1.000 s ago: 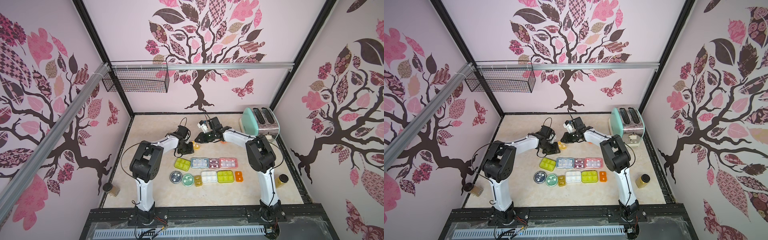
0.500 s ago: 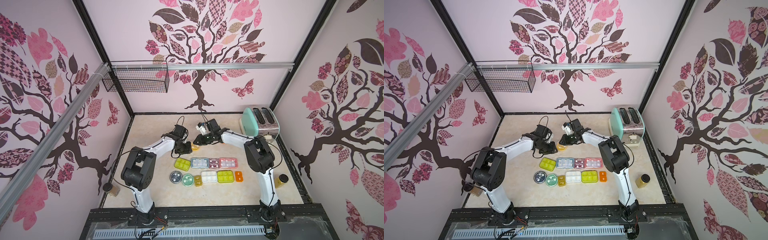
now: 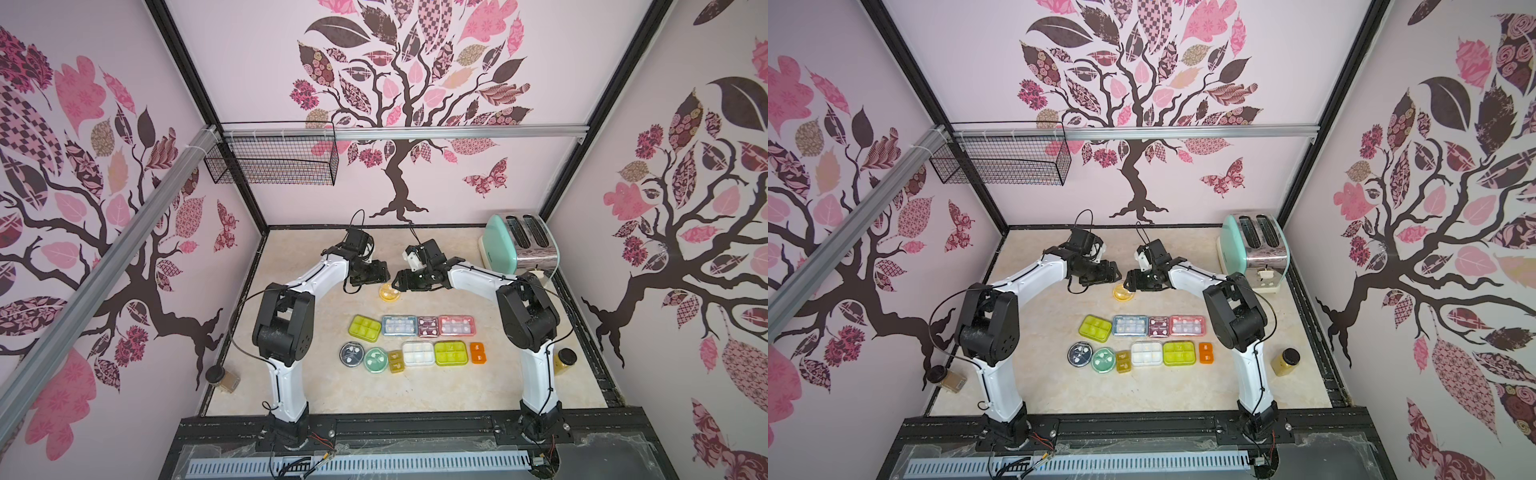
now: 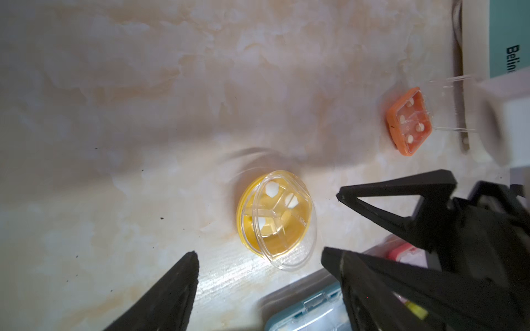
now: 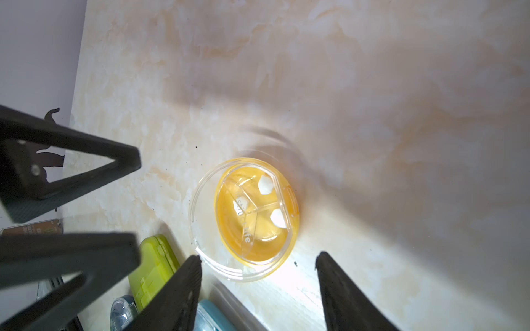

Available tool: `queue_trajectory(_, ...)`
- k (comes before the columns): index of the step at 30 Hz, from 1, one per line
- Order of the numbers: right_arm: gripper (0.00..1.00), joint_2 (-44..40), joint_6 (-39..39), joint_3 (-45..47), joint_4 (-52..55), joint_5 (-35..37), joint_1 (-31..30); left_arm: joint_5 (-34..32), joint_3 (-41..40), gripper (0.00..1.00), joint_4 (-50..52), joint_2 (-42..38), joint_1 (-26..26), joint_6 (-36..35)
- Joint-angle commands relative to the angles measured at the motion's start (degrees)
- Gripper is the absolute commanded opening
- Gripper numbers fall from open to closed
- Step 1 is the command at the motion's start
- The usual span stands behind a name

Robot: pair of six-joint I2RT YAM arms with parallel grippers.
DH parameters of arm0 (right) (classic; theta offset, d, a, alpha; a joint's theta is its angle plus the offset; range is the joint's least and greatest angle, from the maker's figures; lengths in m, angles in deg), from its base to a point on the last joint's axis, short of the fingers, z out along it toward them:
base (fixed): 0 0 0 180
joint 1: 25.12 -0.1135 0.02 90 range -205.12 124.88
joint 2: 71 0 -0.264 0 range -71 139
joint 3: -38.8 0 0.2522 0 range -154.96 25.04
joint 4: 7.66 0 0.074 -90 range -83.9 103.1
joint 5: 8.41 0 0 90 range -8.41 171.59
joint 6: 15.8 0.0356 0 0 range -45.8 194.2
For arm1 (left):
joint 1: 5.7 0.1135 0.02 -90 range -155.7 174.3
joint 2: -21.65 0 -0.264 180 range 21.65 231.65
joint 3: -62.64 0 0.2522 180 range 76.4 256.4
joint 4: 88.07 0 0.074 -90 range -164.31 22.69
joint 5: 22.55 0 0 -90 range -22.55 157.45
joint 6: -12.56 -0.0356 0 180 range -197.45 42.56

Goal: Close pillboxes
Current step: Close the lid on the pillbox.

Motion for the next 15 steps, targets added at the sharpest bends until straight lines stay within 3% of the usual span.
queue_trajectory(1, 0.68, 0.45, 0.32, 0.17, 0.63, 1.83, -0.15, 0.71, 1.68, 0.77, 1.22, 3.29, 0.74, -1.19)
queue_trajectory(15, 0.65, 2.41, 0.23, 0.03, 0.38, 1.61, -1.23, 1.76, -0.8, 0.56, -1.31, 6.06, 0.77, -0.46)
